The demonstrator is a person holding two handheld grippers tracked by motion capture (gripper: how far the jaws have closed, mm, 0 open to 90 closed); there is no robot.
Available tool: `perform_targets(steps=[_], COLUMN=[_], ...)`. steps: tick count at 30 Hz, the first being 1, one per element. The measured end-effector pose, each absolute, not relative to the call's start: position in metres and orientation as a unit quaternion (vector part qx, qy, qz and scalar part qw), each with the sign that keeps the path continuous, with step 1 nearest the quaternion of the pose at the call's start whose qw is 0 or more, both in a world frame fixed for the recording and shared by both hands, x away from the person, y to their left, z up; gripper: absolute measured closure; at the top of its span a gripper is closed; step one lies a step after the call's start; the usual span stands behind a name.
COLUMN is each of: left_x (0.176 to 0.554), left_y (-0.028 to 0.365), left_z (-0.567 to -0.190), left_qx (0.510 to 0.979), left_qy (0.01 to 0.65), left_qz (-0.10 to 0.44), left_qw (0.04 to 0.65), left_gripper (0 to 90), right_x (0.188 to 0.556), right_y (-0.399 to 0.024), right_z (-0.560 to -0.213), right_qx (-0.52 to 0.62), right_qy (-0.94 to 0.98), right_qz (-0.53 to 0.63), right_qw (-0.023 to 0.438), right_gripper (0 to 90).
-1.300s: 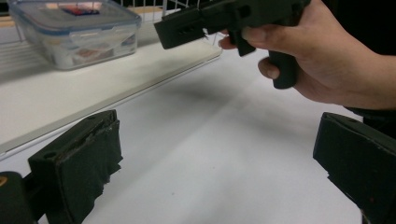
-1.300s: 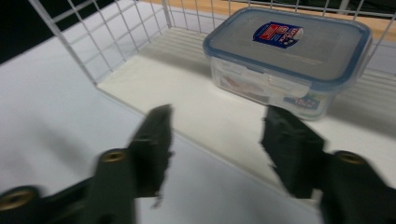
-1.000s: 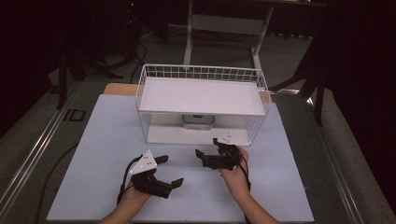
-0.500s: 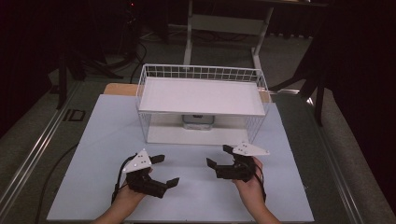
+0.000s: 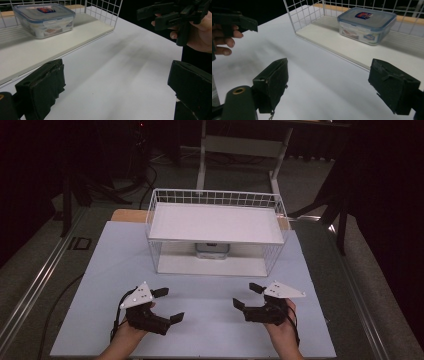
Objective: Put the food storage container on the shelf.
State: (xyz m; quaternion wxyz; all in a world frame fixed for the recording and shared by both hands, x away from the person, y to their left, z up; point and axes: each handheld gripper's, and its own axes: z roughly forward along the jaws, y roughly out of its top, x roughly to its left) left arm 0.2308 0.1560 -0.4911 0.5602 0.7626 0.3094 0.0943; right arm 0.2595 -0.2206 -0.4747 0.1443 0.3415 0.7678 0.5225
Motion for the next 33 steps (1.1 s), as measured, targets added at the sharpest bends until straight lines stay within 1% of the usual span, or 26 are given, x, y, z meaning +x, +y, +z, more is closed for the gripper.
perform_targets(steps=[11,17,26,29,33], left_x=[0.226,0.225,0.223,0.224,0.225], left_y=[0.162,0.163,0.167,0.168,0.17], left_z=[-0.499,-0.499,-0.506,-0.508,-0.512], left_qx=[0.761,0.767,0.766,0.763,0.764], left_qy=[0.309,0.299,0.301,0.303,0.303], left_qz=[0.084,0.099,0.102,0.102,0.106], left_qw=[0.565,0.56,0.559,0.562,0.559], left_gripper=[2.0,2.0,1.9,2.0,2.0], right_x=[0.248,0.241,0.238,0.24,0.243], right_y=[-0.24,-0.248,-0.254,-0.256,-0.259], right_z=[-0.472,-0.475,-0.486,-0.49,-0.495], right_qx=[0.34,0.341,0.332,0.332,0.331], right_qy=[0.766,0.768,0.775,0.776,0.778], right_qz=[0.524,0.52,0.514,0.513,0.511], right_qw=[0.154,0.156,0.157,0.151,0.155], right_gripper=[16.1,16.0,16.0,15.9,15.1])
